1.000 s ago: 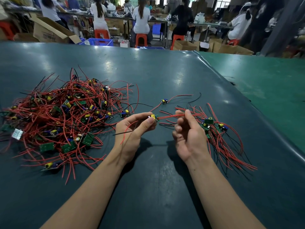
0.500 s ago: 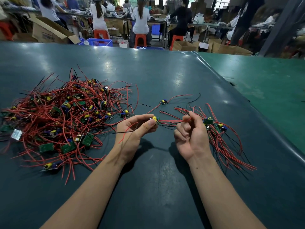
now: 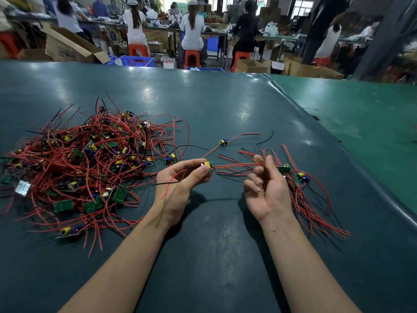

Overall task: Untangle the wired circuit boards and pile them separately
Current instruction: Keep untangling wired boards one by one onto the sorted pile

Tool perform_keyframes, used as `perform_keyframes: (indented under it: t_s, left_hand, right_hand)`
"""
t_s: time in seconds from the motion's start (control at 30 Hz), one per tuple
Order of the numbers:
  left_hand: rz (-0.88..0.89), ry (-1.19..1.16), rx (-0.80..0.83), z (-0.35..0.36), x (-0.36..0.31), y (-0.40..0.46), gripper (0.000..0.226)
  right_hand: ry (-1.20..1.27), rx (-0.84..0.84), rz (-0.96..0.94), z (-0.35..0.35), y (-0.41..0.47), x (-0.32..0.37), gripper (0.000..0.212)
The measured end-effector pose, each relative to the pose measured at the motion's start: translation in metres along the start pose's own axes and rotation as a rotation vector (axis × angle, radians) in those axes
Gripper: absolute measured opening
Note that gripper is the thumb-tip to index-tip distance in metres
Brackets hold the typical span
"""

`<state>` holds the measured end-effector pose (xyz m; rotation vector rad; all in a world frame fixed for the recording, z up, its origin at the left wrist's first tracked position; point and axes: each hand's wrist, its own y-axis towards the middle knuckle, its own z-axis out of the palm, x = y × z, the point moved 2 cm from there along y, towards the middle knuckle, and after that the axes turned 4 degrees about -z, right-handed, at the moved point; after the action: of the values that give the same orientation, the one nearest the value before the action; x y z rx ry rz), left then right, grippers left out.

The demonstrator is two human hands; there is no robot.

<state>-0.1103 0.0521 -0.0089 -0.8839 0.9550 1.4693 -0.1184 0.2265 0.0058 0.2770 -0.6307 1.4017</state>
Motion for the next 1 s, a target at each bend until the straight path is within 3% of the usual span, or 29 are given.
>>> perform_keyframes:
  t_s: [0.2, 0.3, 0.43, 0.57, 0.63, 0.9, 1.0]
  left_hand:
    - [-0.006, -0.001, 0.008, 0.002, 0.001, -0.001, 0.022]
    - [-0.009, -0.039, -0.031, 0.0, -0.001, 0.001, 0.019]
    - [0.001, -0.1, -0.097, -0.003, -0.002, 0.003, 0.017]
    - [0.034, 0.042, -0.036, -0.001, 0.0, 0.0, 0.023]
    - [0.034, 0.072, -0.016, 0.0, 0.0, -0.001, 0.024]
    - [0.006, -0.086, -0.038, 0.001, -0.002, 0.001, 0.018]
    - [0.027, -0.125, -0.124, 0.0, -0.004, 0.002, 0.013]
  right_hand:
    - [0.072, 0.025, 0.087, 0.0, 0.0, -0.003, 0.053]
    - [0.084, 0.031, 0.071, 0.0, 0.001, -0.002, 0.044]
    - [-0.218, 0.148, 0.109, 0.004, -0.007, -0.014, 0.038]
    - [-0.447, 0.204, 0.122, 0.013, -0.017, -0.034, 0.02]
    - [-0.464, 0.166, 0.083, 0.012, -0.016, -0.033, 0.01]
    - [-0.283, -0.095, -0.216, 0.003, -0.002, -0.004, 0.016]
    - [-0.225, -0.224, -0.343, -0.005, 0.001, 0.009, 0.02]
